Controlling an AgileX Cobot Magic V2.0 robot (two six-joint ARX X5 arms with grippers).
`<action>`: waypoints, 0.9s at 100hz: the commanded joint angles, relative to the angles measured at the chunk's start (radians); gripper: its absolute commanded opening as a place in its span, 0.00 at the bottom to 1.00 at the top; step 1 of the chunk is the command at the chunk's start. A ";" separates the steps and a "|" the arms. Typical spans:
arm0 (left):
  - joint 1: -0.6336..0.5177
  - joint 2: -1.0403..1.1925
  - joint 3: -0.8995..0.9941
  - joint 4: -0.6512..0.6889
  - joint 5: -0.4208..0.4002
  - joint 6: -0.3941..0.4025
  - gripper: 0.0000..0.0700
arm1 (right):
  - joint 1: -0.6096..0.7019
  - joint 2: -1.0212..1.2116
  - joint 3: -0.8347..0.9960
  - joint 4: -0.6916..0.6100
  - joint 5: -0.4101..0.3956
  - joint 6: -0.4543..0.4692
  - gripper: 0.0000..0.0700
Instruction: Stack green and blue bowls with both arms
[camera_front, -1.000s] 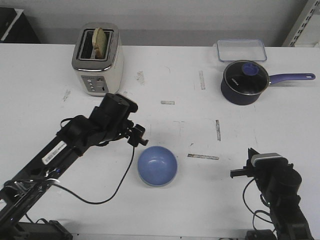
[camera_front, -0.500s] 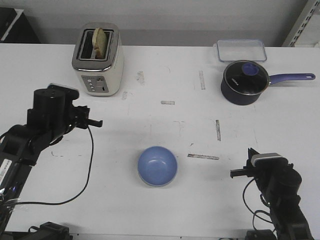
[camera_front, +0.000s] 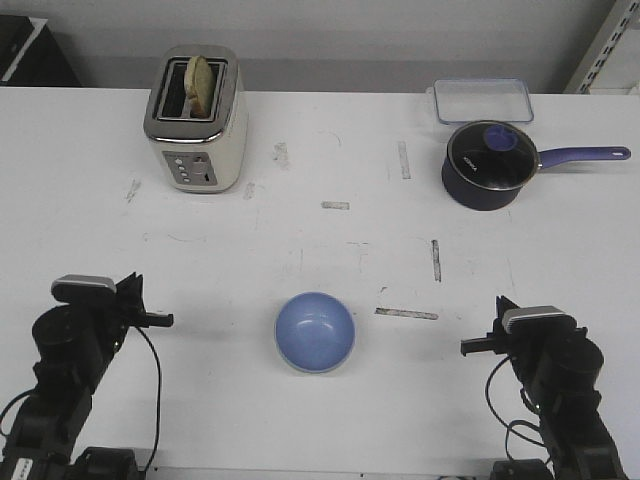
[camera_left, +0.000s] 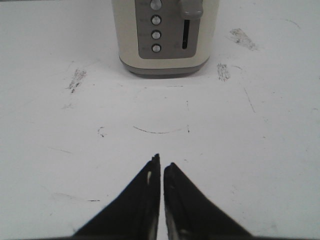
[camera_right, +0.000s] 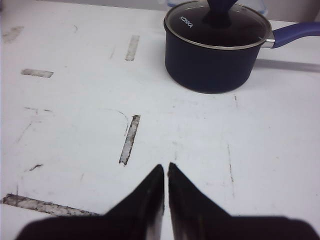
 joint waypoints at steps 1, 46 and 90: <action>0.010 -0.057 -0.049 0.066 -0.001 -0.002 0.00 | 0.000 -0.008 -0.009 0.011 0.005 0.007 0.00; 0.056 -0.176 -0.157 0.117 -0.001 -0.002 0.00 | 0.000 -0.235 -0.081 0.067 0.003 0.002 0.00; 0.055 -0.219 -0.157 0.121 0.000 -0.002 0.00 | 0.000 -0.251 -0.080 0.092 0.004 0.002 0.00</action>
